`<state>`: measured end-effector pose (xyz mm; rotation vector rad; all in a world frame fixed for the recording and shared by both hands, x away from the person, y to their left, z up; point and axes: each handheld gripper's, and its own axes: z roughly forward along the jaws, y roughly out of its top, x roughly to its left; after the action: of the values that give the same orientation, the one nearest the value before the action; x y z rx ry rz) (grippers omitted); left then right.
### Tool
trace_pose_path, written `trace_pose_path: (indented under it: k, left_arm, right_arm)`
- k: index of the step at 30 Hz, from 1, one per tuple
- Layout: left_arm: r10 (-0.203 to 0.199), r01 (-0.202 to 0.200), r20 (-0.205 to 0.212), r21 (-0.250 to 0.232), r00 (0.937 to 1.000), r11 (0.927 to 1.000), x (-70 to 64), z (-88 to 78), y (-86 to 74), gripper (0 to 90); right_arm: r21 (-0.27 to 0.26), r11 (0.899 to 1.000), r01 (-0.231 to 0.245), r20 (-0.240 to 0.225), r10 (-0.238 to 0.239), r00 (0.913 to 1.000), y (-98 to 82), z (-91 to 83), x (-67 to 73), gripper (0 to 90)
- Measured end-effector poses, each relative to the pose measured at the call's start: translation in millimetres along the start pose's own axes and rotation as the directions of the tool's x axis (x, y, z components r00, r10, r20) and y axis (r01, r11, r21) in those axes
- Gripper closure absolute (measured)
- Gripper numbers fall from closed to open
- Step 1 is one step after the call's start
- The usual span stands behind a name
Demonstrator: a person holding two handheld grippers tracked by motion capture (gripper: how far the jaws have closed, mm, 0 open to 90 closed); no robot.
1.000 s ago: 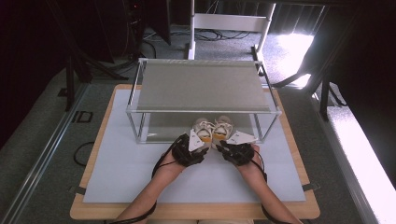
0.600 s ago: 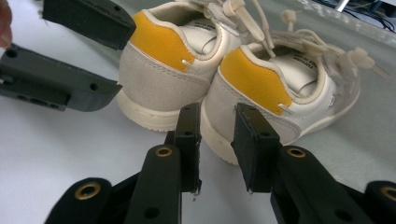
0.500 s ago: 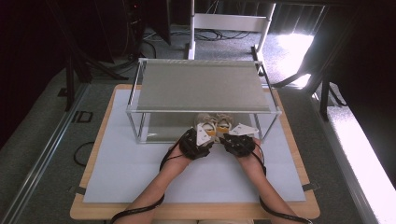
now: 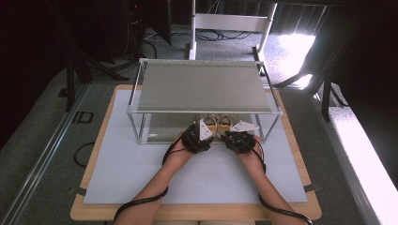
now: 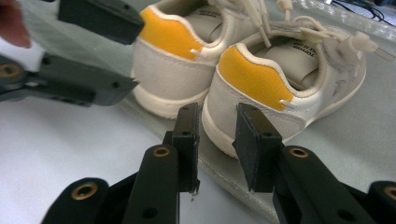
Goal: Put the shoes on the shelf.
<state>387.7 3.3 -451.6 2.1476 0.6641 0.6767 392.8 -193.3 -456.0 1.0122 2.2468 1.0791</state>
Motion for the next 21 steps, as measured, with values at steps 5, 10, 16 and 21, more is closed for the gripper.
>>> trace_pose_path:
  k: [5,10,16,21]
  left_arm:
    - [-0.003,0.003,0.000,0.010,1.0000,0.9999,-0.7,4.0,3.5,51.7]
    - [-0.020,0.020,-0.001,0.001,0.9998,0.9998,-1.4,7.1,3.4,49.9]
    - [-0.039,0.039,-0.010,0.003,0.9992,0.9992,-4.9,7.6,4.2,45.2]
    - [-0.079,0.080,0.031,-0.013,0.9964,0.9967,-8.9,2.1,1.2,35.5]
  right_arm:
    - [0.000,1.000,-0.016,0.008,0.016,0.9998,0.8,2.6,-2.0,68.9]
    - [0.004,0.999,-0.034,0.012,0.034,0.9993,3.6,5.4,-4.4,68.6]
    - [-0.004,0.999,-0.040,-0.007,0.040,0.9992,2.4,6.2,-4.9,61.3]
    - [-0.054,0.997,-0.050,0.007,0.050,0.9987,-1.2,0.0,-0.4,46.8]
